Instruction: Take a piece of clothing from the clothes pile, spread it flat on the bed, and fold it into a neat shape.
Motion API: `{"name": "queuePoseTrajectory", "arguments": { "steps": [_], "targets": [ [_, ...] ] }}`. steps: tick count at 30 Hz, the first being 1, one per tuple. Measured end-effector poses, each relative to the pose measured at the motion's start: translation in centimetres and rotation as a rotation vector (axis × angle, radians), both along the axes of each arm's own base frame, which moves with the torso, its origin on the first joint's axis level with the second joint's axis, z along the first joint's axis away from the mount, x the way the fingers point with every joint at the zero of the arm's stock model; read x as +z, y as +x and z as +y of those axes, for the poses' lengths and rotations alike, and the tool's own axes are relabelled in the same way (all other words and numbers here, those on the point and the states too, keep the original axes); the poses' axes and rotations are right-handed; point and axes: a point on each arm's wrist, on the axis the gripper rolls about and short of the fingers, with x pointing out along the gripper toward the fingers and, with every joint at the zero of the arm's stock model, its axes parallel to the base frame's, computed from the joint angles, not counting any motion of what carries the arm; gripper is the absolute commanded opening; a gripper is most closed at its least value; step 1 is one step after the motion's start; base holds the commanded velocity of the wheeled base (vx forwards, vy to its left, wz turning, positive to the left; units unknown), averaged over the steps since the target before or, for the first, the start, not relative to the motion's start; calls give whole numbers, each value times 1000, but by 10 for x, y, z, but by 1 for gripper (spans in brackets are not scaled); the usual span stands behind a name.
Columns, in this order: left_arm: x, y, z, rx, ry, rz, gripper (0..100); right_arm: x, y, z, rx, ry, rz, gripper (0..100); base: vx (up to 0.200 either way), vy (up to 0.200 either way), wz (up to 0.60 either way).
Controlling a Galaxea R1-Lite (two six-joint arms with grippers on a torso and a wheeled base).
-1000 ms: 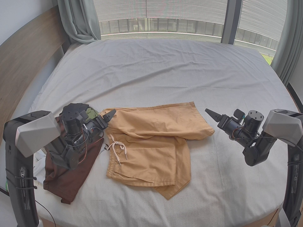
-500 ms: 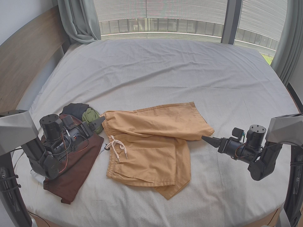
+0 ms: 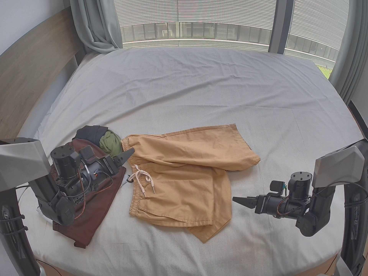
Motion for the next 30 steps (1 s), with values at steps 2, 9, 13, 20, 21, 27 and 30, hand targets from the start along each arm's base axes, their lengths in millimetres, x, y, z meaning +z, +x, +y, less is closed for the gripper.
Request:
{"name": "queuePoseTrajectory", "arguments": {
  "steps": [2, 9, 13, 20, 21, 27, 30],
  "targets": [
    [-2, -2, -2, -8, 2, 7, 100, -4, -2, 3, 13, -4, 14, 100, 0, 0, 0],
    [-5, -4, -6, -23, 19, 13, 100, -11, -11, 8, 76, 15, 74, 100, 0, 0, 0],
    [-5, -5, -7, -25, 19, 8, 100, -14, -14, 10, 85, 18, 93, 100, 0, 0, 0],
    [-4, -5, -7, -26, 16, -2, 100, -20, -21, 21, 120, 20, 131, 100, 0, 0, 0],
    [-4, -5, -7, -26, 16, -2, 100, -21, -22, 23, 125, 19, 134, 100, 0, 0, 0],
    [-4, -4, -7, -25, 15, -12, 100, -27, -23, 27, 135, 16, 153, 100, 0, 0, 0],
    [-5, -3, -7, -24, 13, -16, 100, -28, -23, 31, 138, 23, 163, 100, 0, 0, 0]
  ]
}}
